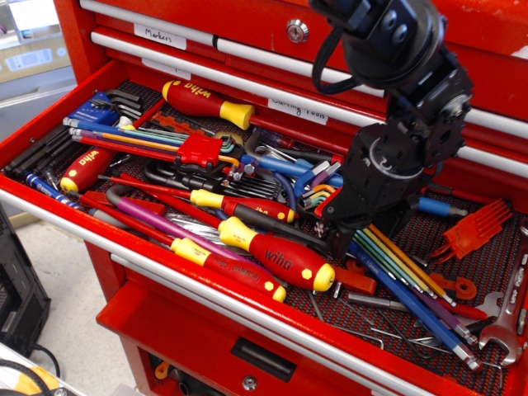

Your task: Pick up closest rainbow Allen key set

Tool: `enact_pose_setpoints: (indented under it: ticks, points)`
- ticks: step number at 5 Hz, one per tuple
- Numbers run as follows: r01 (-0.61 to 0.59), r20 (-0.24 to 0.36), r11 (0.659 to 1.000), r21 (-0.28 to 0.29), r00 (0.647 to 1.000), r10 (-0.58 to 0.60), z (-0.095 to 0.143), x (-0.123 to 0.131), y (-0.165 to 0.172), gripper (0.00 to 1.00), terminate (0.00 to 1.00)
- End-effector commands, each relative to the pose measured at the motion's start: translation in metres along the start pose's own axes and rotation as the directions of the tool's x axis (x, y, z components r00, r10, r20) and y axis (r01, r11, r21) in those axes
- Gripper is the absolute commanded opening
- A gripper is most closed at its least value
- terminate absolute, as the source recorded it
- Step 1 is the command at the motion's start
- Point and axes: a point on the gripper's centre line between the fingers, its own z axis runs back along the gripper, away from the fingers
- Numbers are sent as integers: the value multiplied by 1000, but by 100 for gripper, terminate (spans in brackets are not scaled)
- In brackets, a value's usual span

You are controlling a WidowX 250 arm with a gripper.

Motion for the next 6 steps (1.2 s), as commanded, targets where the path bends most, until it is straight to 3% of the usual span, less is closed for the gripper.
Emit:
enact_pose_setpoints:
  ticks: [1,2,4,6]
  points:
    - [-44,-38,997,-59,998,42,-16,15,-11,100,0]
    - [-103,-65,992,-70,993,99,-27,9,-11,0,0]
    - [-75,-74,997,4,994,75,-5,11,-17,0,0]
    - [-4,-52,990,139,999,12,40,24,-28,0,0]
